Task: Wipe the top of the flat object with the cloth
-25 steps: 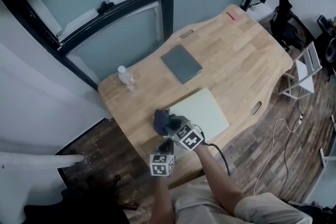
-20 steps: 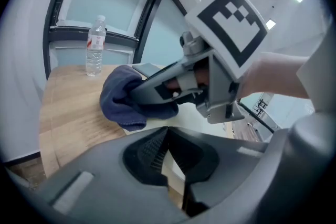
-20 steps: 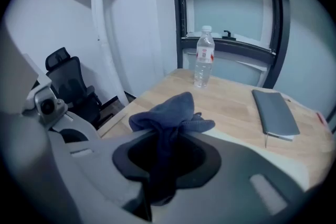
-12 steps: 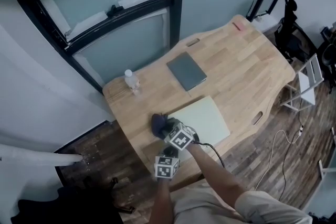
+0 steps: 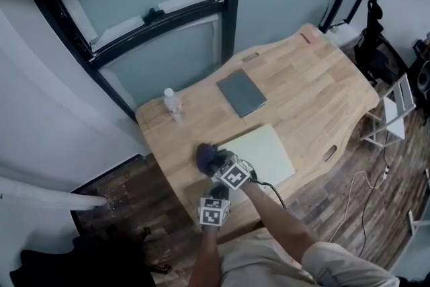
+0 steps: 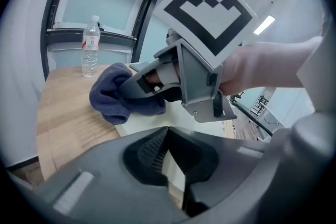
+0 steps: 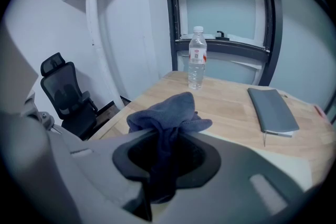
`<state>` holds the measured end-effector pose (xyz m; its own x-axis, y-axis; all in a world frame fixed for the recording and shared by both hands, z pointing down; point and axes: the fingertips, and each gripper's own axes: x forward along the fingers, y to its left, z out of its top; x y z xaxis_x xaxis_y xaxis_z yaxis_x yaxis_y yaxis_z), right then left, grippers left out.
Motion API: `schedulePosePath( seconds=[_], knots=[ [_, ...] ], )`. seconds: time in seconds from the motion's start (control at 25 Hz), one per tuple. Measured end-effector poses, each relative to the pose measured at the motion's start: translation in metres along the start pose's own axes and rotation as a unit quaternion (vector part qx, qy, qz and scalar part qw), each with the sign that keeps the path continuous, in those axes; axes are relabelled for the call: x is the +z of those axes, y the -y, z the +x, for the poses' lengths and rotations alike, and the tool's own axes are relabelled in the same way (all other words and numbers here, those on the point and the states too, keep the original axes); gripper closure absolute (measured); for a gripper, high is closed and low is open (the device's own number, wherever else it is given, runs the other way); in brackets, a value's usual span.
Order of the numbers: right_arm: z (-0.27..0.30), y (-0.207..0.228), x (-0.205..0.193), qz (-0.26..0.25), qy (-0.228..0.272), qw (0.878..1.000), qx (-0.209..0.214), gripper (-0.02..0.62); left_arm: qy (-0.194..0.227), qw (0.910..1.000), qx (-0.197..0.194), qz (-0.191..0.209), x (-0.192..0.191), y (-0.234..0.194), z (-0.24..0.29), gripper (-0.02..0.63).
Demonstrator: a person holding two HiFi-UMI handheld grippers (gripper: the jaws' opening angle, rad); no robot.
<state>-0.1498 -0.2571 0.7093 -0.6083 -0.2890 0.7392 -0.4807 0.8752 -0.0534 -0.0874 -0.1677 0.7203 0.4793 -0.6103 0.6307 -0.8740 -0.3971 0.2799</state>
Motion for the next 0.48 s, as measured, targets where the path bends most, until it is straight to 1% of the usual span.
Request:
schedulePosePath(
  seconds=[0.12, 0.24, 0.32, 0.4, 0.48],
  knots=[
    [-0.002, 0.004, -0.003, 0.008, 0.008, 1.000, -0.006, 0.514, -0.004, 1.0000, 0.000, 0.004, 0.000, 0.000, 0.001, 0.598],
    [-0.004, 0.010, -0.009, 0.019, 0.011, 1.000, -0.008, 0.515, 0.002, 1.0000, 0.004, -0.004, 0.001, 0.000, 0.001, 0.598],
    [-0.007, 0.014, -0.013, 0.039, 0.016, 0.999, -0.009, 0.515, 0.006, 0.9999, 0.011, -0.001, 0.000, 0.000, 0.001, 0.600],
    [-0.010, 0.019, -0.018, 0.071, 0.021, 0.997, -0.010, 0.515, 0.005, 0.9999, 0.013, 0.003, -0.002, 0.000, 0.000, 0.598],
    [-0.015, 0.026, -0.020, 0.083, 0.024, 0.996, -0.013, 0.517, 0.004, 0.9999, 0.013, 0.002, -0.002, 0.000, 0.000, 0.598]
  ],
)
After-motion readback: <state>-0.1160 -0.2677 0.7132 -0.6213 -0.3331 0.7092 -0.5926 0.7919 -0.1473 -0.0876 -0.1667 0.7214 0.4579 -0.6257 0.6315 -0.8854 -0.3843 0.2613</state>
